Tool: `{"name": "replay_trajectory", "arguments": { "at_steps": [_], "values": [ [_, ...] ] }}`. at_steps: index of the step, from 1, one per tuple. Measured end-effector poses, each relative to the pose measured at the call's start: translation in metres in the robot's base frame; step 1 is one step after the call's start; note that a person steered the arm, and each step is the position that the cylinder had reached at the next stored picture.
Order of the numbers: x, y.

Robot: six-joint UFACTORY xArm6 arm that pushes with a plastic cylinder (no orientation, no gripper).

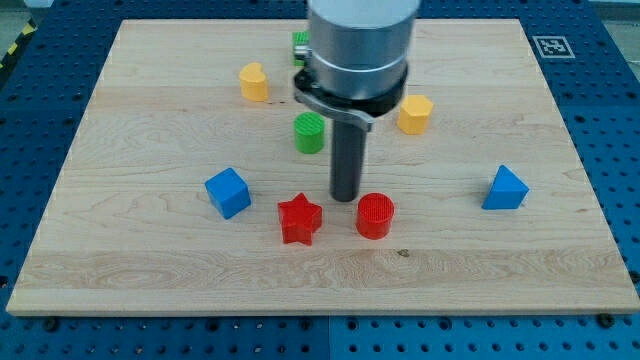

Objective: Move the red star left to the red circle

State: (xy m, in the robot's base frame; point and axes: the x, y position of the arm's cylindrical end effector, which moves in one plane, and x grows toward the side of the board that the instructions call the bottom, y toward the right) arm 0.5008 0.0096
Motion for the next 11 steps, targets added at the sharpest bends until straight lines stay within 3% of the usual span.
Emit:
{"name": "replay_trajectory", "arguments": {
  "at_steps": [4,6,9,11],
  "values": [
    [0.007,-0.082],
    [0.040,-0.082],
    [0.041,-0.039],
    [0.051,-0.055]
  ]
}}
